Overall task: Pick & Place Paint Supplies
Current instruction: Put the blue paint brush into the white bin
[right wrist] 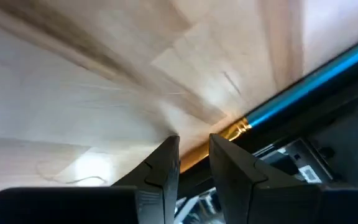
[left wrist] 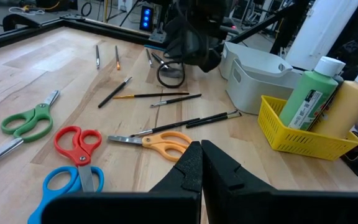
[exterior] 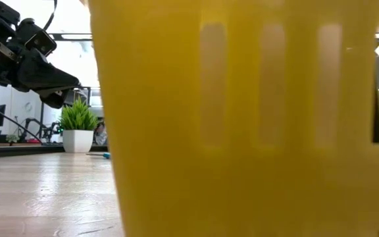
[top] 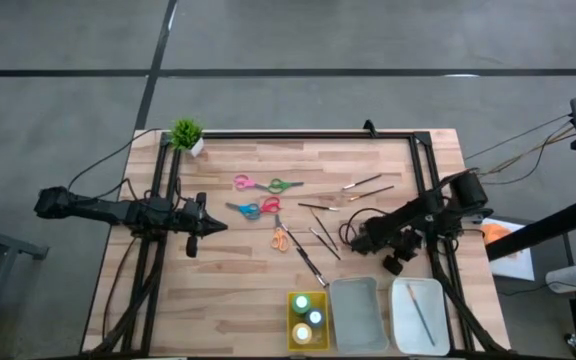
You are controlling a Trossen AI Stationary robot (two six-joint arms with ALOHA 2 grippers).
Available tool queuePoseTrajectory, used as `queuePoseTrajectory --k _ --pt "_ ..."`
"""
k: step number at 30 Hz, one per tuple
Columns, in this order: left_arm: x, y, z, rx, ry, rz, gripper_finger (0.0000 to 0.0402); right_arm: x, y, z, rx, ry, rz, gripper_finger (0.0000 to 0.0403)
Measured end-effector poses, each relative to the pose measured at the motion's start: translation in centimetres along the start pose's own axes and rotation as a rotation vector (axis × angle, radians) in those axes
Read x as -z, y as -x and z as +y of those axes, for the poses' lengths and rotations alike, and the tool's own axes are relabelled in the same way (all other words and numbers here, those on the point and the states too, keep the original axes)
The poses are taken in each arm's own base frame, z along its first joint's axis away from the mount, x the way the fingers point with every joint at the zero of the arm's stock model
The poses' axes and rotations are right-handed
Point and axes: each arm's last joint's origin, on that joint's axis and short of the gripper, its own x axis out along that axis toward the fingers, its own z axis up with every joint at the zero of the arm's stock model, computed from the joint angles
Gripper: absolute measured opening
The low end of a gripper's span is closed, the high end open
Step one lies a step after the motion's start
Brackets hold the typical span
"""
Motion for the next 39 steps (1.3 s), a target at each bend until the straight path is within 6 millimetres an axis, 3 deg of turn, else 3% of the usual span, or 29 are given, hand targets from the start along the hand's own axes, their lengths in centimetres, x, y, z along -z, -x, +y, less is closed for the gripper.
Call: queuePoseTrajectory --k 5,10,19,25,32,39 --pt "0.0 0.0 0.0 0.0 0.0 0.0 0.0 1.2 0.7 -1.1 0.028 -0.093 -0.023 0.009" --pt "0.0 0.0 0.0 0.0 0.0 0.0 0.0 2.1 1.3 -1.3 -0.021 -0.352 -0.064 0.009" --pt "0.0 0.0 0.0 0.0 0.0 0.0 0.0 4.5 0.2 0.2 0.022 -0.265 -0.05 0.009" --pt "0.0 0.0 0.0 0.0 0.0 0.0 0.0 5.2 -1.0 1.4 0.053 -0.402 0.028 0.009" --pt "0.0 0.0 0.0 0.0 0.0 0.0 0.0 6.1 -2.4 2.0 0.127 -0.598 -0.011 0.009" --pt "0.0 0.0 0.0 0.0 0.0 -0.001 0.0 6.3 -2.4 1.9 0.097 -0.654 -0.04 0.009"
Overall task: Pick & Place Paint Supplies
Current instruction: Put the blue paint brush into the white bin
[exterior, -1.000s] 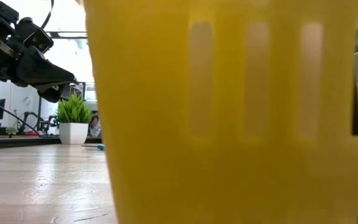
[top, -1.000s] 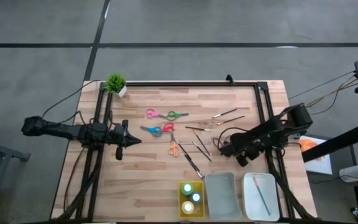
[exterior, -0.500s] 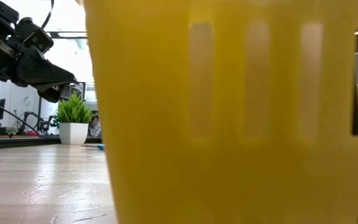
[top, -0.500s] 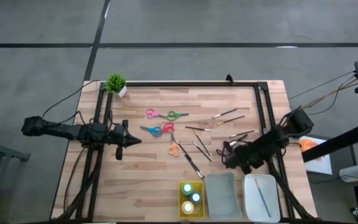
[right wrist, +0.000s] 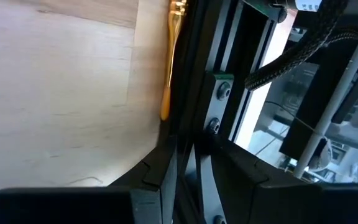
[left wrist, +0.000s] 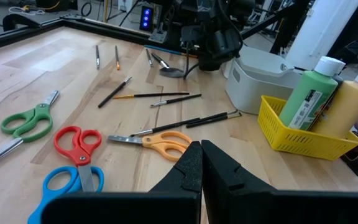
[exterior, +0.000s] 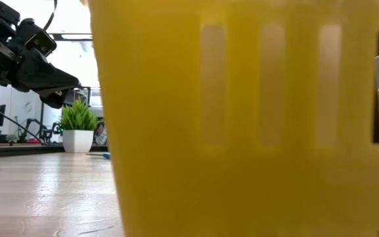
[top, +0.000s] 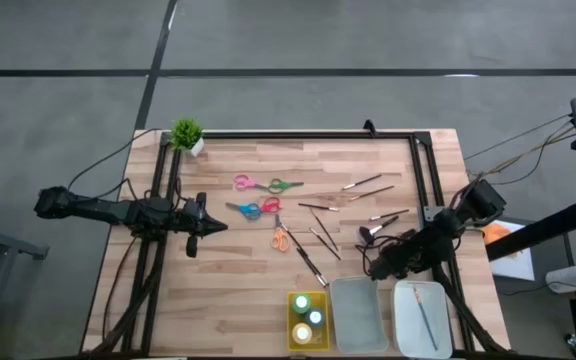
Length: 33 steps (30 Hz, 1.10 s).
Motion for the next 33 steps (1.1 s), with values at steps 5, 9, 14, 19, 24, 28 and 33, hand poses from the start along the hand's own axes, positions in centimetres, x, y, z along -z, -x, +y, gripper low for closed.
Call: queuePoseTrajectory --k 5,9,14,19,24,28,33 --pt "0.0 0.0 0.0 0.0 0.0 0.001 0.0 -0.1 0.2 -0.3 -0.037 -0.035 -0.048 0.009" --pt "0.0 0.0 0.0 0.0 0.0 0.0 0.0 -0.2 0.3 -0.5 -0.059 -0.047 -0.059 0.009" --pt "0.0 0.0 0.0 0.0 0.0 0.0 0.0 -0.2 0.7 -0.7 -0.099 -0.061 -0.094 0.009" --pt "0.0 0.0 0.0 0.0 0.0 0.001 0.0 -0.2 1.9 -0.3 -0.273 -0.069 -0.232 0.009" --pt "0.1 -0.1 0.0 -0.003 -0.001 0.011 0.0 -0.3 3.2 -0.9 -0.373 -0.077 -0.297 0.009" --pt "0.1 -0.1 0.0 -0.004 -0.001 0.015 0.0 -0.1 3.4 -2.2 -0.29 -0.1 -0.231 0.009" --pt "0.1 -0.1 0.0 -0.003 -0.001 0.013 0.0 -0.1 3.1 -2.5 -0.259 -0.139 -0.195 0.009"
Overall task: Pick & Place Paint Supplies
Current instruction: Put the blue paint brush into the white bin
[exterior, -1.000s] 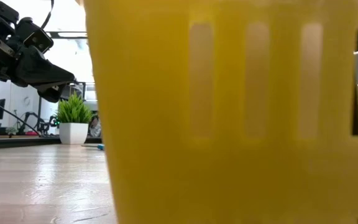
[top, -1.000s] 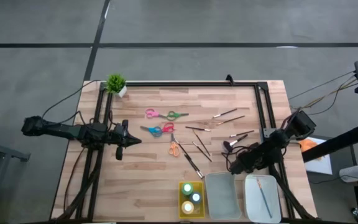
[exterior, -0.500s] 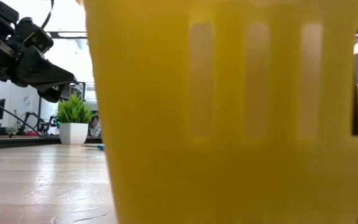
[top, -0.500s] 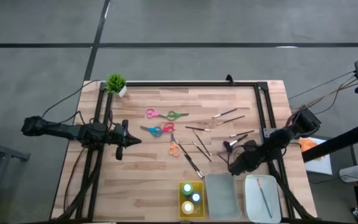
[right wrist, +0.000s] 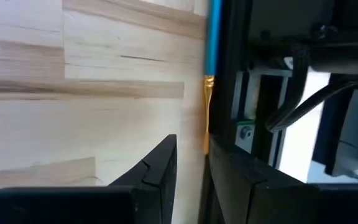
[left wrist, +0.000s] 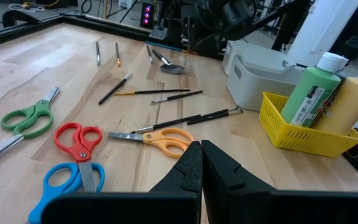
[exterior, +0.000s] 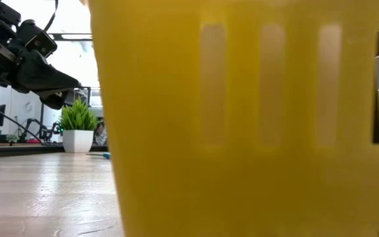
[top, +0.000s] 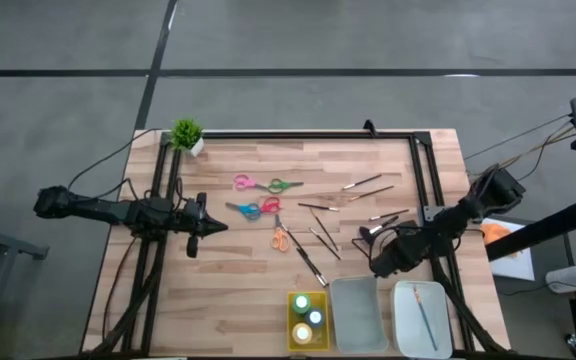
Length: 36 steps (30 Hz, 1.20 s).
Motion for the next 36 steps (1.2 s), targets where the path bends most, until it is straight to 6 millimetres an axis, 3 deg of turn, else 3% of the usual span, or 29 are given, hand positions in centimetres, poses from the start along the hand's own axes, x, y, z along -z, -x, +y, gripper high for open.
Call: queuePoseTrajectory --k 20,36 --pt "0.0 0.0 0.0 0.0 0.0 0.0 0.0 1.7 -3.7 -0.7 0.006 -0.107 0.017 0.009" --pt "0.0 0.0 0.0 0.0 0.0 0.0 0.0 2.0 -3.9 -1.2 -0.078 -0.098 -0.077 0.009"
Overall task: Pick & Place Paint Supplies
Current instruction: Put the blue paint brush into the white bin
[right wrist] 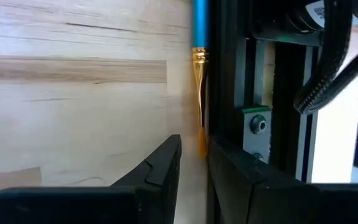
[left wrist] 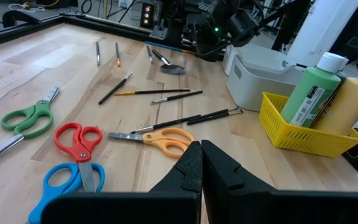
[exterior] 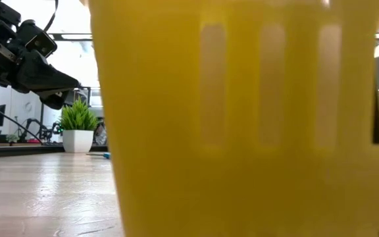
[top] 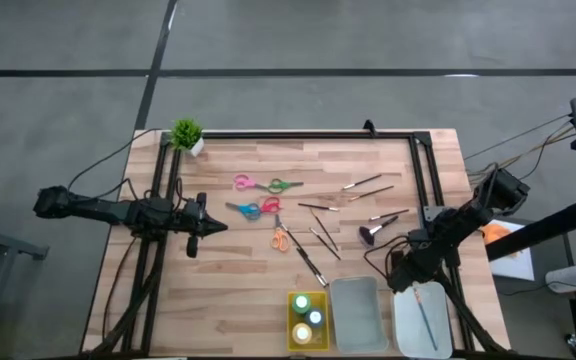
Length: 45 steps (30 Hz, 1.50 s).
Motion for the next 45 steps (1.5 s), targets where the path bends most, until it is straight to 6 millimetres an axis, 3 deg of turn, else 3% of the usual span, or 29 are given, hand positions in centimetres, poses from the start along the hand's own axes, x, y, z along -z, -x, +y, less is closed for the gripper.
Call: queuePoseTrajectory --k 15,24,29,35,45 --pt "0.0 0.0 0.0 0.0 0.0 0.0 0.0 -0.4 2.0 0.4 -0.267 -0.022 -0.12 0.009" --pt "0.0 0.0 0.0 0.0 0.0 0.0 0.0 -0.4 3.6 0.1 -0.217 -0.028 -0.132 0.009" --pt "0.0 0.0 0.0 0.0 0.0 0.0 0.0 -0.5 4.8 -0.7 -0.105 -0.026 -0.11 0.009" --pt "0.0 0.0 0.0 0.0 0.0 -0.001 0.0 -0.6 4.2 -0.8 -0.062 -0.048 -0.114 0.009" --pt "0.0 0.0 0.0 0.0 0.0 0.0 0.0 -0.3 1.5 -0.1 -0.025 -0.055 -0.104 0.009"
